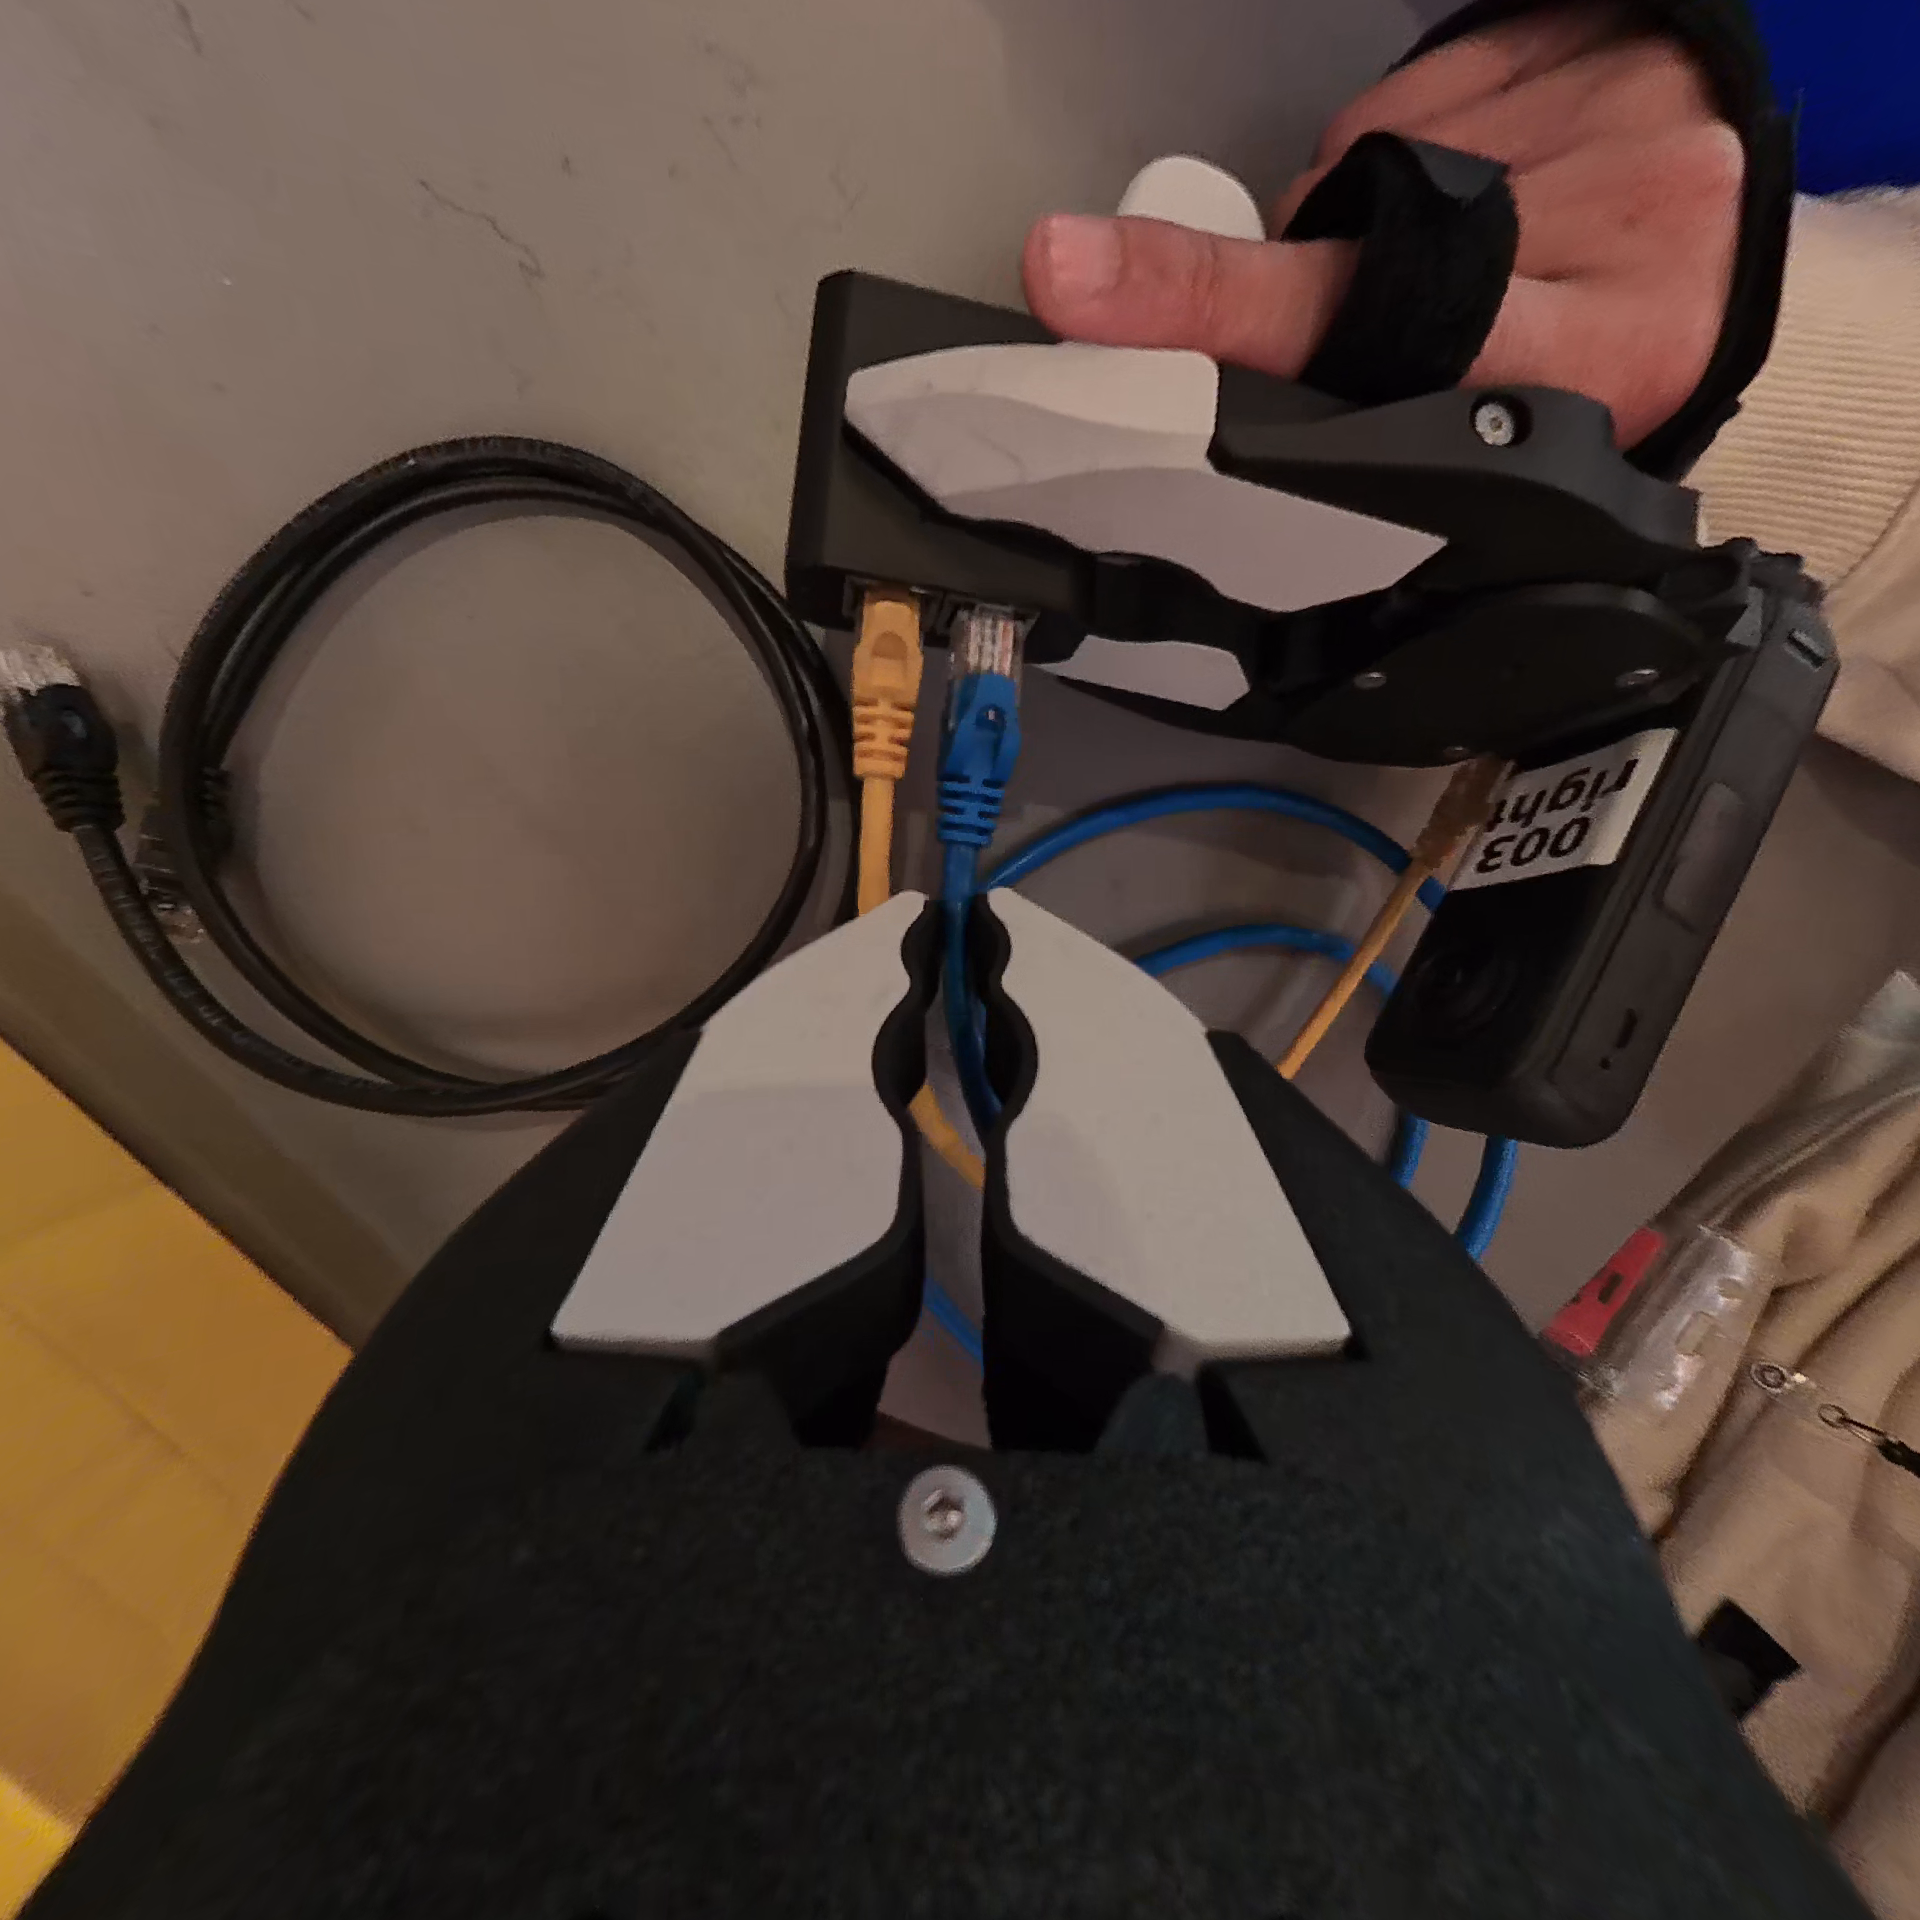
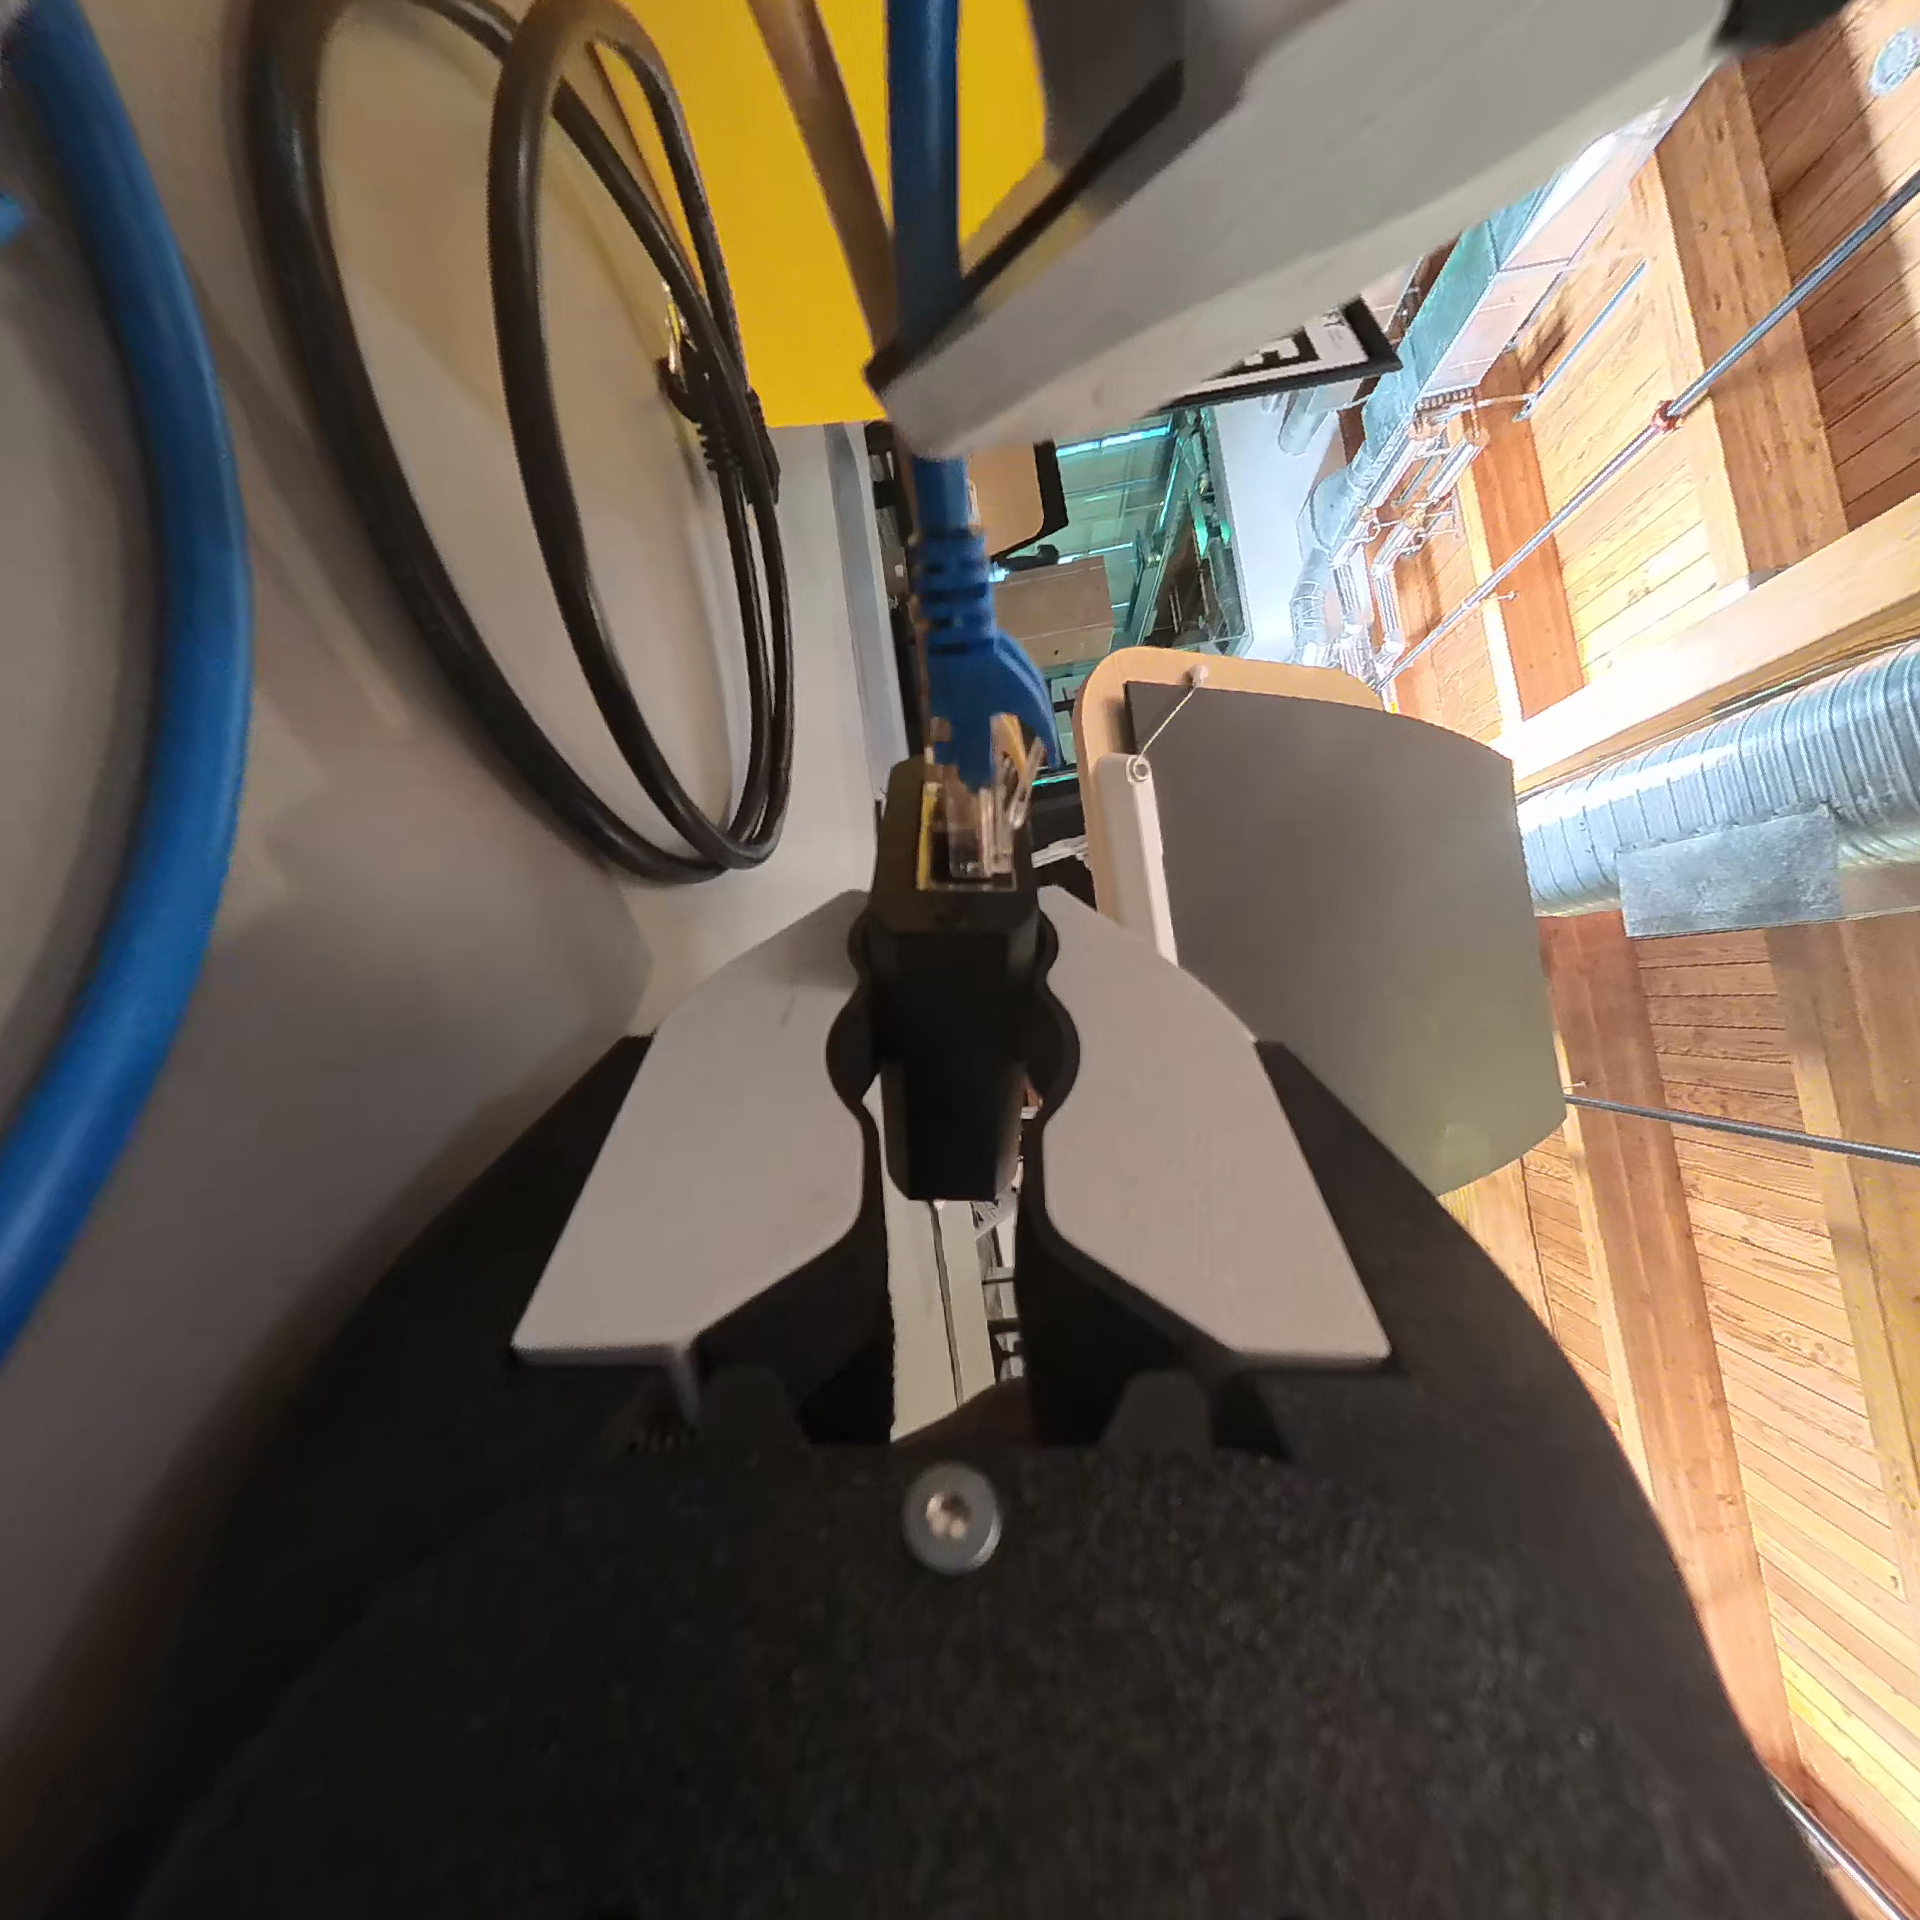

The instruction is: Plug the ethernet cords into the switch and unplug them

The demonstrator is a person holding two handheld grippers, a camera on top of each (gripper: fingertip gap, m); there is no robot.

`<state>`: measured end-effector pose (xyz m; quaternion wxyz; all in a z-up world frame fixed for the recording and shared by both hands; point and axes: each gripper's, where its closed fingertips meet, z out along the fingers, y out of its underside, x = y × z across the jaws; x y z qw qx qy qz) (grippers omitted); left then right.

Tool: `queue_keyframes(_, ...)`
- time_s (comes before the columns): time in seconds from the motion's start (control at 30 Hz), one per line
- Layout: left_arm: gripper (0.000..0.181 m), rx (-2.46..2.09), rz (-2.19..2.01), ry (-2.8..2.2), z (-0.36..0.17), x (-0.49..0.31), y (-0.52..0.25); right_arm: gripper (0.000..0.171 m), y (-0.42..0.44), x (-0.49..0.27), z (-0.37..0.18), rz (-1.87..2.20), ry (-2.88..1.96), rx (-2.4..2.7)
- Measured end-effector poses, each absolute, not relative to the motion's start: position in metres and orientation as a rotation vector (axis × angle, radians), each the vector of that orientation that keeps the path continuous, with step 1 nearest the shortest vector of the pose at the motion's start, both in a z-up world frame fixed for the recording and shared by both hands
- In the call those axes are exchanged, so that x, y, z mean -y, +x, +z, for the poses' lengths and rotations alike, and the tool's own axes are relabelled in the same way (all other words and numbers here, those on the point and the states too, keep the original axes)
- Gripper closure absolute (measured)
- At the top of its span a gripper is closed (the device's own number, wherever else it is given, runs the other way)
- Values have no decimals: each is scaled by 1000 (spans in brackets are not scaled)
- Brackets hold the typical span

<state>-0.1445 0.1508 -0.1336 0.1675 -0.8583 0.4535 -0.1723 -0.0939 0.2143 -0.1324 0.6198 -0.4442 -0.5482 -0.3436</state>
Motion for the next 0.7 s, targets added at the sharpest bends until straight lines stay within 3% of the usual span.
queue_keyframes(0.33,176,-1538,-93,-1986,-134,-160,-138,148,-88,-218,-133,-667,-1127,1208)
queue_keyframes(0.7,176,-1327,-567,-2106,-130,-91,-186,147,-93,-215,-141,-714,-1073,1286)
